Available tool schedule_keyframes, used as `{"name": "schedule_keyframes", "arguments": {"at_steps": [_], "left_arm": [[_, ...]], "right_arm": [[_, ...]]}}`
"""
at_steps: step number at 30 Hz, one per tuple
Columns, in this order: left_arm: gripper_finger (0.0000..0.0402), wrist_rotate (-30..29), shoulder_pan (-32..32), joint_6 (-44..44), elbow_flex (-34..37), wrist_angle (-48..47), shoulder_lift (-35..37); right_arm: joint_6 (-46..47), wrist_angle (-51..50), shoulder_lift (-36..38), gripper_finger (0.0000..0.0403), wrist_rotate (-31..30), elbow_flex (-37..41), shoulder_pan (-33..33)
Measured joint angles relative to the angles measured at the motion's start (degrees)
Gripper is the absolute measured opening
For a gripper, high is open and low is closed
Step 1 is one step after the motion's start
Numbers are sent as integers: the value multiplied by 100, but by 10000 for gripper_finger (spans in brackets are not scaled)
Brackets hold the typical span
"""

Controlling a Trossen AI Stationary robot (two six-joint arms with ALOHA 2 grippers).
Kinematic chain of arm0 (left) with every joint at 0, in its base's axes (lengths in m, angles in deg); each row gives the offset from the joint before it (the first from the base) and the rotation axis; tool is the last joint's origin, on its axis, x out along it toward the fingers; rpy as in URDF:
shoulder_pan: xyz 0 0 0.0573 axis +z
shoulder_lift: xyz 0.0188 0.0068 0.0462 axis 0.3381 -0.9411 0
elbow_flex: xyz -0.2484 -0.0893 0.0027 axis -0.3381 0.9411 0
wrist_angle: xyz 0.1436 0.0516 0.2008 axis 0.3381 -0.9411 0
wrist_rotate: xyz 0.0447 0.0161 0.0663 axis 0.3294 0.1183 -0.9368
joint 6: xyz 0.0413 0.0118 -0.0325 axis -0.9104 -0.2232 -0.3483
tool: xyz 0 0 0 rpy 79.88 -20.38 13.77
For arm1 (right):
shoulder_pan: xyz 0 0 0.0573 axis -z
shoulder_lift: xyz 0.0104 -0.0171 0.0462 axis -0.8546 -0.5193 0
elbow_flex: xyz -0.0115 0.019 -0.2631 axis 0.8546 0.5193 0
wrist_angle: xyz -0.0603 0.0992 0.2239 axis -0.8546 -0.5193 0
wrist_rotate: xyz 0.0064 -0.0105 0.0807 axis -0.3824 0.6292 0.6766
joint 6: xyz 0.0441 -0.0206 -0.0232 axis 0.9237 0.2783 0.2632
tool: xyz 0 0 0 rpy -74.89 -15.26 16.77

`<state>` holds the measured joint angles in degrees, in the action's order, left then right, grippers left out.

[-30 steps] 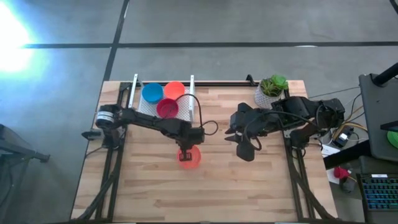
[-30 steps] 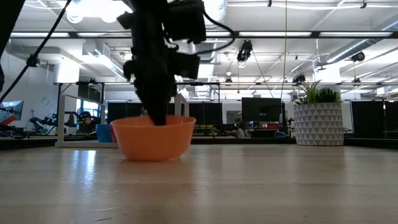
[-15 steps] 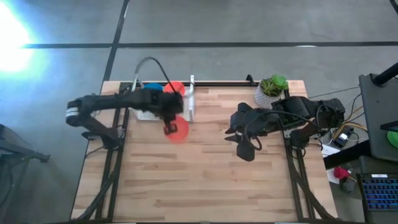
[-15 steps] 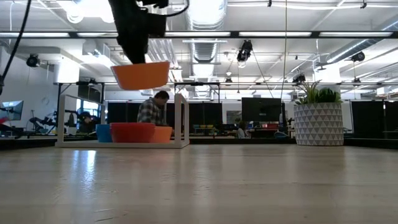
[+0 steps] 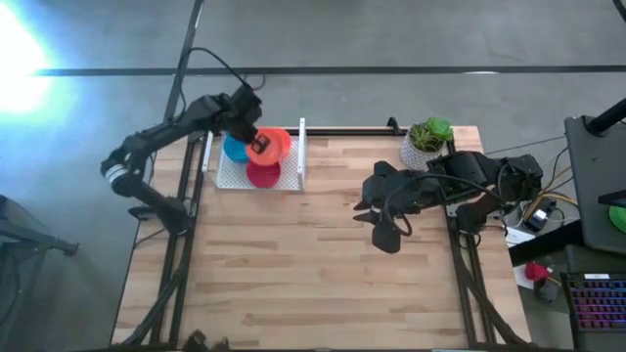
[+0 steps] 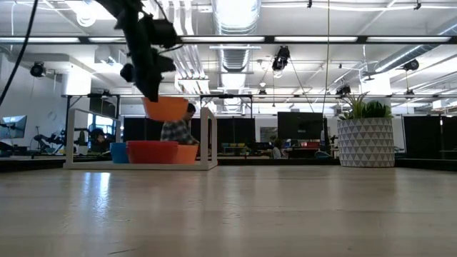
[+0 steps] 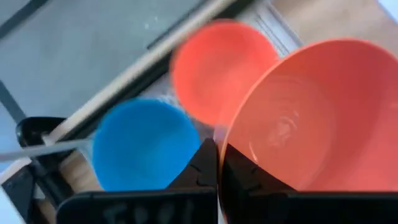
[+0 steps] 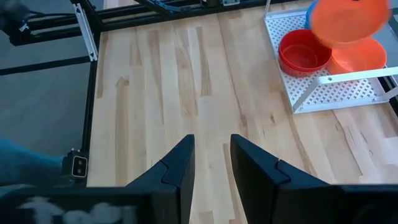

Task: Pick & Place Mini bowls
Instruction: Stack the orange bowl on the stacked orange bowls on the shelf

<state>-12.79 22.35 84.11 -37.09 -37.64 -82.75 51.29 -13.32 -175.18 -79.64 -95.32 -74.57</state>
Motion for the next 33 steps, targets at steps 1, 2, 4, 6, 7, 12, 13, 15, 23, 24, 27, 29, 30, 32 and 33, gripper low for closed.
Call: {"name": "schedule_keyframes", "arguments": {"at_steps": [1, 2, 4, 6, 7, 12, 13, 15, 23, 24, 27, 29, 30, 32, 33], "left_arm": [[0, 51, 159, 29, 1, 152, -83], [0, 113, 311, 77, -7, 292, -168], [0, 154, 535, 182, -43, 499, -374], [0, 238, 694, 216, -54, 715, -604], [0, 314, 746, 237, -64, 793, -702], [0, 348, 777, 267, -176, 1098, -1194], [0, 339, 777, 268, -190, 1147, -1280], [0, 294, 776, 287, -222, 1268, -1421], [0, 217, 786, 282, -249, 1291, -1673], [1, 218, 786, 254, -247, 1297, -1685], [9, 217, 786, 233, -247, 1285, -1697], [17, 217, 786, 271, -249, 1300, -1697], [22, 215, 786, 273, -249, 1294, -1697], [33, 217, 786, 270, -249, 1289, -1697], [40, 217, 786, 270, -249, 1295, -1697]], "right_arm": [[0, 2, 0, 100, 2, 0, 0], [0, 0, 0, 100, 1, 0, 0], [0, 0, 0, 100, 0, 0, 0], [1, 0, 0, 100, 2, 0, 0], [7, -2, 0, 100, 0, 0, 0], [20, -2, 0, 100, -1, 0, 2], [20, -3, 0, 100, -5, 0, 2], [20, -7, 0, 100, -8, 0, 2], [20, -15, 0, 100, -8, 0, 2], [20, -15, 0, 100, -8, 0, 2], [20, -15, 0, 100, -7, 0, 2], [20, -15, 0, 100, -7, 0, 2], [20, -15, 0, 100, -7, 0, 2], [20, -15, 0, 100, -7, 0, 2], [20, -15, 0, 100, -7, 0, 2]]}}
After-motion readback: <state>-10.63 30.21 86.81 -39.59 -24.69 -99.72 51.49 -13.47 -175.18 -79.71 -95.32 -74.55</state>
